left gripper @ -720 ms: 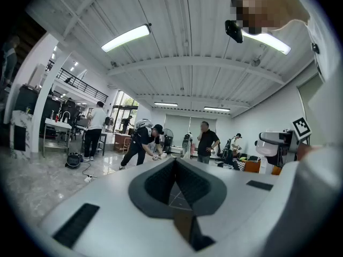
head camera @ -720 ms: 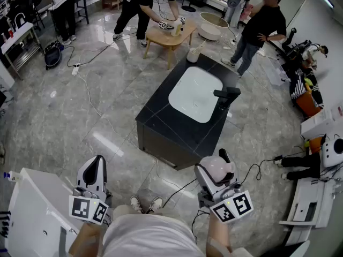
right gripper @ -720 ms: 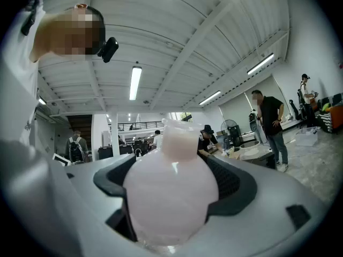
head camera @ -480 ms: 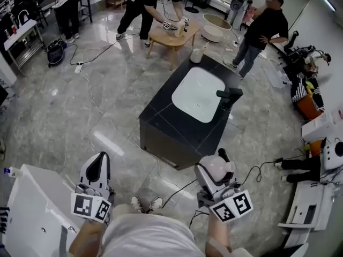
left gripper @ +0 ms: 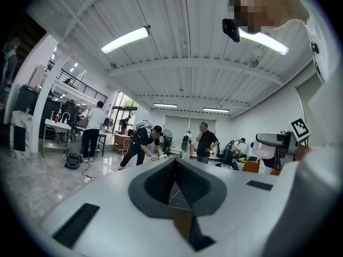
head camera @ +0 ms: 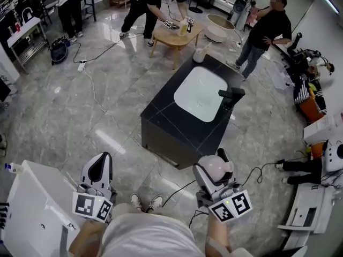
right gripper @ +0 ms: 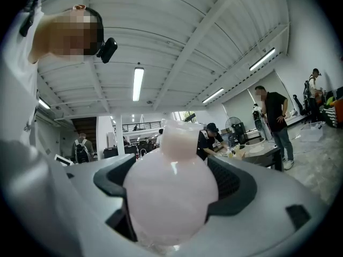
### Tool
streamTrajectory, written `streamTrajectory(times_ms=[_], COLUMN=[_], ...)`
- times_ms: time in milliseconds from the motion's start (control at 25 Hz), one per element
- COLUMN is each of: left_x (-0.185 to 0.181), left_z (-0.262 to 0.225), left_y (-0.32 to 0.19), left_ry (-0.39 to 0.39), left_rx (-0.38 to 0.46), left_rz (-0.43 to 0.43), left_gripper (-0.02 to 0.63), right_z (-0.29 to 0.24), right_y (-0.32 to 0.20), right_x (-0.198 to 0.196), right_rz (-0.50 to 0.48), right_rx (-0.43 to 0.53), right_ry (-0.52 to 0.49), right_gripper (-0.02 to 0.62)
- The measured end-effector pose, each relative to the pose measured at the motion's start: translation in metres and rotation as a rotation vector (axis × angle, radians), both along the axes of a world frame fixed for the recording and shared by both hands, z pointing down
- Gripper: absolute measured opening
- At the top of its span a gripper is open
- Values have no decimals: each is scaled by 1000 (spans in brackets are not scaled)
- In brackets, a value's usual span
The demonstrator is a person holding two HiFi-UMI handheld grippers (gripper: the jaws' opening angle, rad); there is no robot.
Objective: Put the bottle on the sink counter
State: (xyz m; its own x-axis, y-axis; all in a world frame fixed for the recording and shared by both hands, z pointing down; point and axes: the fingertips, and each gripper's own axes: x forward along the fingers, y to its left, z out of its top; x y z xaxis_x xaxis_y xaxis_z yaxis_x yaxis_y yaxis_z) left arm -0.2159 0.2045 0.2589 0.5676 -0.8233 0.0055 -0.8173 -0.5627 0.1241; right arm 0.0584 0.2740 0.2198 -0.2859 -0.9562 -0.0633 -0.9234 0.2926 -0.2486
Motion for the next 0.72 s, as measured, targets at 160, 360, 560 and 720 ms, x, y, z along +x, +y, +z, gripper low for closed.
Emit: streamTrajectory(times_ms=[160,360,560,720], left_x=[13,30,33,34], left_z=[5,7,8,15], left_y=[3,6,-3,-29], left_ry=[-8,-24,-35,-31], left_rx=[-4,8,5,-3], left_rz=[-2,-13,-32,-29], left_gripper=[14,14,14,14], right_z=[4,4,4,9], right_y=[-2,-9,-26,-46], right_x=[6,13,16,16], right_rz=[-21,-63,-92,-90], right_rx=[2,17,17,9], right_ry=[-3,-3,-17,-13], right_gripper=[417,417,417,417])
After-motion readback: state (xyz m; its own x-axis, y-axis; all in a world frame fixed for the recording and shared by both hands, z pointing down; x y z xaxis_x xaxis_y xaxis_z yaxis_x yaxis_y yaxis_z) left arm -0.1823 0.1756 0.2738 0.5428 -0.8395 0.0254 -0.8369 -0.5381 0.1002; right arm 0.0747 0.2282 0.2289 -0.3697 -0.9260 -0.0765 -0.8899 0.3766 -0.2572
